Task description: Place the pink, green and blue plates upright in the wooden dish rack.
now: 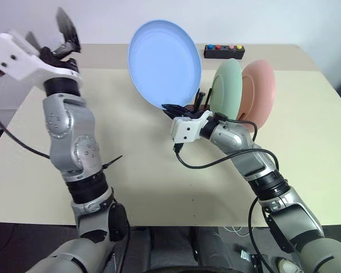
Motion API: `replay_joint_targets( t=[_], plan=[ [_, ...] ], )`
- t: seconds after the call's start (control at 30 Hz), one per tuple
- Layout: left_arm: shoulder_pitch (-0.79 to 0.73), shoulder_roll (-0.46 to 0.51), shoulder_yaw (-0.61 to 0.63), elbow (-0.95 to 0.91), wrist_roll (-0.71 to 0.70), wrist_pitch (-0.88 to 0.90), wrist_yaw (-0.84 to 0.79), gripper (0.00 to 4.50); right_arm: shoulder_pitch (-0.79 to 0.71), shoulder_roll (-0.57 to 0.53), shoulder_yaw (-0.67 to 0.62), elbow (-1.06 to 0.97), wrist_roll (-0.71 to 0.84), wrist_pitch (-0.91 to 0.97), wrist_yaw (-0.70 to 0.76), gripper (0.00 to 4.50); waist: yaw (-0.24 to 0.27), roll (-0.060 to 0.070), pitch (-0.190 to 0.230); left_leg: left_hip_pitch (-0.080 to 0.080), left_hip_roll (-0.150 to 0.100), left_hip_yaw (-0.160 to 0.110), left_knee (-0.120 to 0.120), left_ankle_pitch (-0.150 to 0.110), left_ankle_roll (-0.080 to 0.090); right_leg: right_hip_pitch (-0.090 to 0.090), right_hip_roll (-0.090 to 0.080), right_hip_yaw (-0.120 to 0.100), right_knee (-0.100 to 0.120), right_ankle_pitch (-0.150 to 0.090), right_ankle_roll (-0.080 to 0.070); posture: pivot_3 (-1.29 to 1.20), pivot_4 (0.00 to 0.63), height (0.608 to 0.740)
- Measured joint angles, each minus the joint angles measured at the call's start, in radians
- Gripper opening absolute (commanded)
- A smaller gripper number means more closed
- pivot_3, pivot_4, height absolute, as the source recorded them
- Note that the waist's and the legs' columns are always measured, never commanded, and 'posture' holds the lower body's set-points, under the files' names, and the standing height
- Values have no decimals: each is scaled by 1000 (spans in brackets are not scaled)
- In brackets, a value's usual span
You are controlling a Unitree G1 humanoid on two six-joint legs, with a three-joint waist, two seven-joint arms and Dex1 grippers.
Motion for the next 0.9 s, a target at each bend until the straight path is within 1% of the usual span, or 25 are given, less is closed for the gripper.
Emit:
replay_joint_targets(
  t=[0.07, 0.1, 0.13, 0.17, 0.27, 0.33, 0.5, 0.67, 0.8, 0.9],
  plan=[
    [73, 85, -20, 10, 31, -3, -53, 4477, 1, 41, -24, -14, 70, 27, 6, 0, -5, 1, 0, 1, 0, 0, -1, 0, 0, 0, 0, 0, 1, 0, 0, 0, 150, 734],
    [155, 163, -57, 25, 64, -2, -120, 4477, 1, 70, -57, -31, 138, 58, 16, 0, -12, 1, 0, 2, 0, 0, -2, 0, 0, 0, 0, 0, 1, 0, 0, 0, 150, 734],
    [230, 214, -92, 47, 85, 1, -180, 4477, 1, 87, -90, -54, 198, 88, 22, 0, -20, 2, 0, 2, 0, 0, -3, 0, 0, 0, 0, 0, 1, 0, 0, 0, 150, 734],
    [294, 232, -123, 71, 92, 6, -232, 4477, 0, 98, -123, -79, 250, 117, 28, 0, -20, 1, 0, 2, 0, 0, -2, 0, 0, 0, 0, 0, 1, 0, 0, 0, 150, 734],
    [429, 245, -208, 86, 63, 16, -381, 4477, 0, 145, -196, -165, 437, 242, 63, 0, -20, 1, 0, 1, 0, -1, -2, 0, 0, 0, 0, 0, 1, 0, 0, 0, 150, 734],
    [478, 265, -258, 67, 36, 29, -473, 4477, 5, 177, -230, -231, 564, 341, 78, 0, -22, 1, 0, 1, 1, -1, -2, 0, 0, 0, 0, 0, 2, 0, -1, 0, 150, 734],
    [562, 304, -328, -4, -24, 71, -629, 4477, 37, 180, -320, -359, 806, 562, 78, 0, -23, 2, 0, 2, 1, -1, -3, 0, 1, 0, 0, 0, 2, 0, -1, 0, 150, 734],
    [615, 322, -430, -54, -83, 149, -744, 4477, 86, 171, -369, -418, 987, 745, 61, 0, -24, 2, 0, 2, 1, -1, -3, 0, 1, 0, 0, 0, 2, 0, -1, 0, 150, 734],
    [614, 343, -450, -68, -87, 170, -784, 4477, 93, 167, -404, -438, 1094, 837, 49, 0, -25, 2, 0, 2, 1, -1, -3, 0, 1, 0, 0, 0, 2, 0, -1, 0, 150, 734],
    [613, 344, -461, -68, -85, 176, -787, 4477, 105, 159, -421, -439, 1141, 881, 41, 0, -24, 2, 0, 2, 1, -1, -3, 0, 1, 0, 0, 0, 2, 0, -1, 0, 150, 734]
  ],
)
